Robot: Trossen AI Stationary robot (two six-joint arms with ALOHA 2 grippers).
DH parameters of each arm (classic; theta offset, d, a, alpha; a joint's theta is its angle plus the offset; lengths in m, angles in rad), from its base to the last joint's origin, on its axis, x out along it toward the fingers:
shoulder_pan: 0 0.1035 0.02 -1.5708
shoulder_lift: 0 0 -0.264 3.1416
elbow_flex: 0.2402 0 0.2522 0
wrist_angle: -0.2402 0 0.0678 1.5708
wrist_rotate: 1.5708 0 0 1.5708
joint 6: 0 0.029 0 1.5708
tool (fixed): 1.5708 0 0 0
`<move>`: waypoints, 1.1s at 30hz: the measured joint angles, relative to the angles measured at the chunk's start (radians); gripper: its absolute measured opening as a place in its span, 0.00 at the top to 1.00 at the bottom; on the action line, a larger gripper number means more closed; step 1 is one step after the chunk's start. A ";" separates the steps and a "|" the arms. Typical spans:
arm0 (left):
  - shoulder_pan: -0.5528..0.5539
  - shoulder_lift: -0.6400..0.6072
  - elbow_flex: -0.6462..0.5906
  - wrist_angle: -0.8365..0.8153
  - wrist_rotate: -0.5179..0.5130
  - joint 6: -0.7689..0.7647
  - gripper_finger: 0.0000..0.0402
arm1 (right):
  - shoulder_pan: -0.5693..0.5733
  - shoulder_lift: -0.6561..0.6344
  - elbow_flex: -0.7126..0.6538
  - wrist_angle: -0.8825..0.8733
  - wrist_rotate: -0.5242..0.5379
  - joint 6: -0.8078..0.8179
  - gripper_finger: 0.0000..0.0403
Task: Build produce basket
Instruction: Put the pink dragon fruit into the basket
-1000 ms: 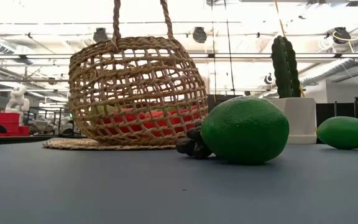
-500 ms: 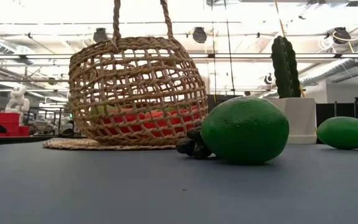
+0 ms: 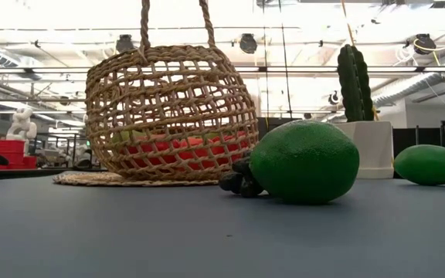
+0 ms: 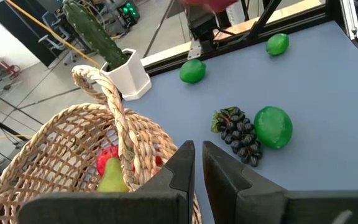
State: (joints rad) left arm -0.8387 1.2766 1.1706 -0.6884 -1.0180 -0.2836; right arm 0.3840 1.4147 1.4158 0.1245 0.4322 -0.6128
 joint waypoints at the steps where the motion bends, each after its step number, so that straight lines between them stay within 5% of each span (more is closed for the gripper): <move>1: 0.000 0.000 0.000 0.000 0.000 -0.003 0.91 | 0.002 0.000 0.000 -0.009 -0.012 0.003 0.99; 13: 0.000 0.000 0.000 0.005 0.000 -0.005 0.91 | 0.004 0.000 0.000 -0.048 -0.227 0.047 0.99; 33: 0.000 0.000 0.000 0.005 -0.011 0.025 0.91 | 0.002 0.001 0.000 -0.104 -0.229 0.017 0.99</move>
State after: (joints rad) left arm -0.8383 1.2766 1.1702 -0.6830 -1.0294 -0.2586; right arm 0.3862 1.4155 1.4158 0.0207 0.2035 -0.5957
